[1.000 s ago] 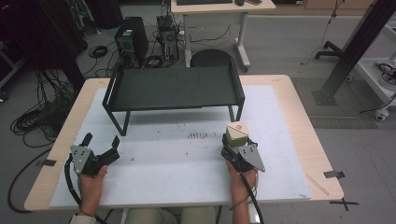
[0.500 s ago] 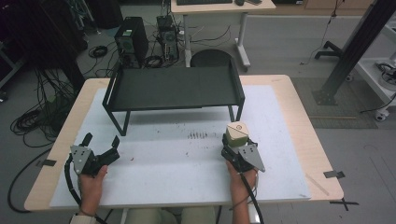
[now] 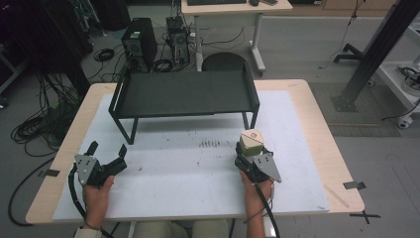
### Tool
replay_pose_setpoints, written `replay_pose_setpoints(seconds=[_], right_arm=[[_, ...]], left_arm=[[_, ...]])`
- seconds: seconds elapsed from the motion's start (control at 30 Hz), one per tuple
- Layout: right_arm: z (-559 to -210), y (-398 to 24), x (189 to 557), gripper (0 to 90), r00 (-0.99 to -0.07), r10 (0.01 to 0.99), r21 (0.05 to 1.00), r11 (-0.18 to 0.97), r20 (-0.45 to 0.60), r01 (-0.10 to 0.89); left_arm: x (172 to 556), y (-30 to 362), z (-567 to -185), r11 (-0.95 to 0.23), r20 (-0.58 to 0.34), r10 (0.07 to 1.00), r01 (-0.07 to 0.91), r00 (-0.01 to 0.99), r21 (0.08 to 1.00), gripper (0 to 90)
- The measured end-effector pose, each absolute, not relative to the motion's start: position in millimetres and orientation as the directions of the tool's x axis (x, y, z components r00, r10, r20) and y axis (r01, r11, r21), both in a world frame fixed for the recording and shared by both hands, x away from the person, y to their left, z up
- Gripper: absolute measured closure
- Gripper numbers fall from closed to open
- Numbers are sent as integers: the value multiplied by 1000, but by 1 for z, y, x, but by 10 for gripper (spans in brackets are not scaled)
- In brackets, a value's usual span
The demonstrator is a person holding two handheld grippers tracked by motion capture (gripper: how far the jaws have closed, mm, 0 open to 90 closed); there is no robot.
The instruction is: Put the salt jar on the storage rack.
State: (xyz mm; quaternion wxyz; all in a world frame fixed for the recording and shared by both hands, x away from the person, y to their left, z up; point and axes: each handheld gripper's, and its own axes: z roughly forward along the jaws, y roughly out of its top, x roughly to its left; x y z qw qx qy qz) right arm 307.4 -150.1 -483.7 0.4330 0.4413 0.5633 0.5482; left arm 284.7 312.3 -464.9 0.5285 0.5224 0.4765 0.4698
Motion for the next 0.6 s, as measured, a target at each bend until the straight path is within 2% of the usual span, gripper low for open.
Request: replay_pose_setpoints(seconds=[0.6], right_arm=[[-483, -151, 307, 302, -242, 970, 1000, 7, 0, 28]], left_arm=[[285, 312, -465, 12, -12, 994, 3, 104, 1000, 33]])
